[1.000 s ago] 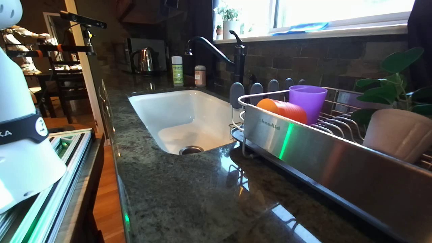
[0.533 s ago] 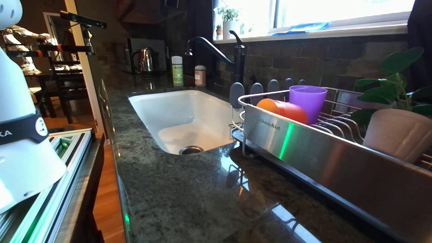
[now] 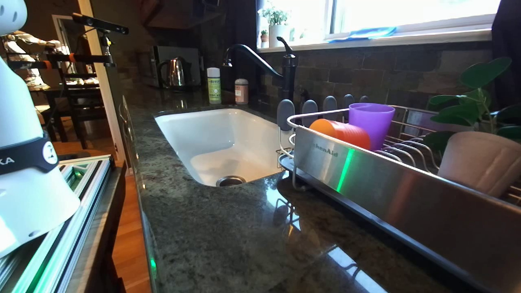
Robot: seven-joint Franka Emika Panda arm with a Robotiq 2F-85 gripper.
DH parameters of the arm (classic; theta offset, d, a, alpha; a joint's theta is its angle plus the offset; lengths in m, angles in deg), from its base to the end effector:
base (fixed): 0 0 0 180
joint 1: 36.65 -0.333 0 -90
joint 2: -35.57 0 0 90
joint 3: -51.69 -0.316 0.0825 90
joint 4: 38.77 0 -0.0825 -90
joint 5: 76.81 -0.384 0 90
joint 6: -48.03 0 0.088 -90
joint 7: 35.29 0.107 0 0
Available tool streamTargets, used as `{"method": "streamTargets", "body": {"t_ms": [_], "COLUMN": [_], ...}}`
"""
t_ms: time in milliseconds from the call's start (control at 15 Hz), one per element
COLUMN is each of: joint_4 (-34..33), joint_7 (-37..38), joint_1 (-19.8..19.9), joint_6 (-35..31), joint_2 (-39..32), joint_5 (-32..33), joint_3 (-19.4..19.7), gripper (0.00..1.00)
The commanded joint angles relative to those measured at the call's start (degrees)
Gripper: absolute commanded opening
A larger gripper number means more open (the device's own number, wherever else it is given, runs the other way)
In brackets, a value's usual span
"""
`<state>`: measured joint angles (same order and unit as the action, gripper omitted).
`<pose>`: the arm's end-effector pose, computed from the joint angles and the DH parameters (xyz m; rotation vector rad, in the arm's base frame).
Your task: Place the purple cup in the sink
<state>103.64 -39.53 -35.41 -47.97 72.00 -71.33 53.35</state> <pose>0.3380 -0.0272 0.4894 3.0622 0.0748 -0.2739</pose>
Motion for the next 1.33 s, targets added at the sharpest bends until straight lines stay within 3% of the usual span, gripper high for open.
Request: {"method": "streamTargets", "body": {"t_ms": [0, 200, 533, 667, 733, 800, 1067, 1267], "joint_4": [0.41, -0.14, -5.81, -9.3, -11.62, -6.61, -10.78, -9.46], "joint_7": [-9.21, -20.2, -35.05, -37.42, -35.11, -35.33, -35.28, -41.71], "joint_1": [0.64, 0.88, -0.4, 0.08, 1.07, 2.33, 2.66, 2.02], "joint_6": [-1.8, -5.83, -12.43, -12.63, -11.26, -12.87, -12.81, -19.97], "joint_2": [1.71, 0.69, -6.67, -11.01, -13.54, -7.85, -13.47, -14.29], "joint_5": [5.07, 9.69, 6.9, 4.68, 3.59, 5.49, 3.85, 4.52], "joint_3": [4.24, 9.72, 17.73, 18.59, 17.97, 16.63, 16.48, 17.22], "gripper": [1.0, 1.0, 1.0, 1.0, 1.0, 1.0, 1.0, 1.0]}}
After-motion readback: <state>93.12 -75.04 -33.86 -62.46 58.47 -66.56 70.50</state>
